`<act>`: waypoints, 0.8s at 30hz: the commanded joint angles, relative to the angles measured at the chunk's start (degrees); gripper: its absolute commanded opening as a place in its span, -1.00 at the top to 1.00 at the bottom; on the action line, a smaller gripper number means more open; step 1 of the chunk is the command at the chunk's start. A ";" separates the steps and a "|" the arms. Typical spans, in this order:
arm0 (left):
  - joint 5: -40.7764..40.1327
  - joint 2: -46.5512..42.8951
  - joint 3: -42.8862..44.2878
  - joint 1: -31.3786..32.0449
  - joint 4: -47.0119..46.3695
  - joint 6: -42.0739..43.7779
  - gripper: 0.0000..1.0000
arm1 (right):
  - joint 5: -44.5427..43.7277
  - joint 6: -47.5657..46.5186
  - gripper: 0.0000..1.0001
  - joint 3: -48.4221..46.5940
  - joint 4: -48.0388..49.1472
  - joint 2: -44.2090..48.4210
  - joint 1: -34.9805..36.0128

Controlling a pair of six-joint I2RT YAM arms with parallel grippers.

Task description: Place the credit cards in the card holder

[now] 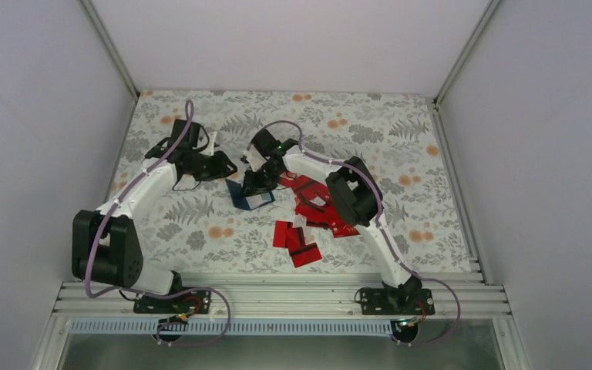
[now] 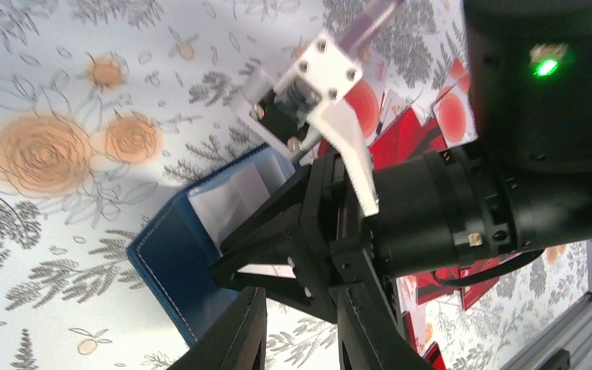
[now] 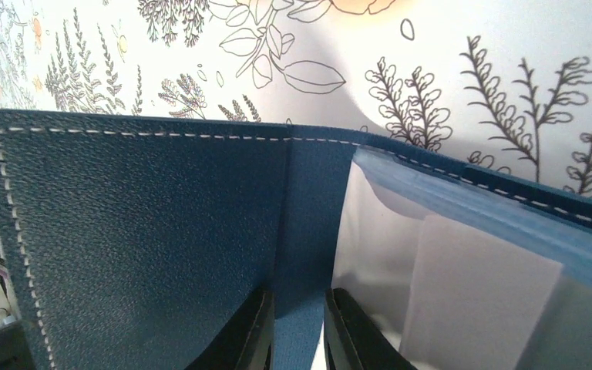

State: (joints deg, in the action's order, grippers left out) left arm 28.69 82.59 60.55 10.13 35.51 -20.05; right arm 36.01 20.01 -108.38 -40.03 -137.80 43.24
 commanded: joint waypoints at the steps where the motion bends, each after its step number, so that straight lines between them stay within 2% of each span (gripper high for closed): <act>1: 2.17 2.09 -3.22 1.12 -1.42 1.06 0.50 | -7.30 -1.36 0.63 0.71 -3.65 -5.30 0.44; 11: -2.32 9.90 -9.26 1.35 -4.40 1.06 0.52 | -4.94 -1.53 0.63 -0.56 -3.65 -2.28 -0.71; 16: -3.72 12.98 -10.89 1.30 -5.93 0.67 0.52 | -0.98 -1.74 0.50 -0.40 -3.84 2.99 -2.44; 24: -3.73 16.18 -9.52 1.30 -6.99 2.10 0.54 | 5.54 0.49 0.31 4.96 -0.37 10.03 -5.77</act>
State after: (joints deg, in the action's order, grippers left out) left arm 26.81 96.53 50.54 11.42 29.43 -19.49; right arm 38.20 19.29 -105.47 -41.71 -132.79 39.20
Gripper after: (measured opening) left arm 0.232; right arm 0.336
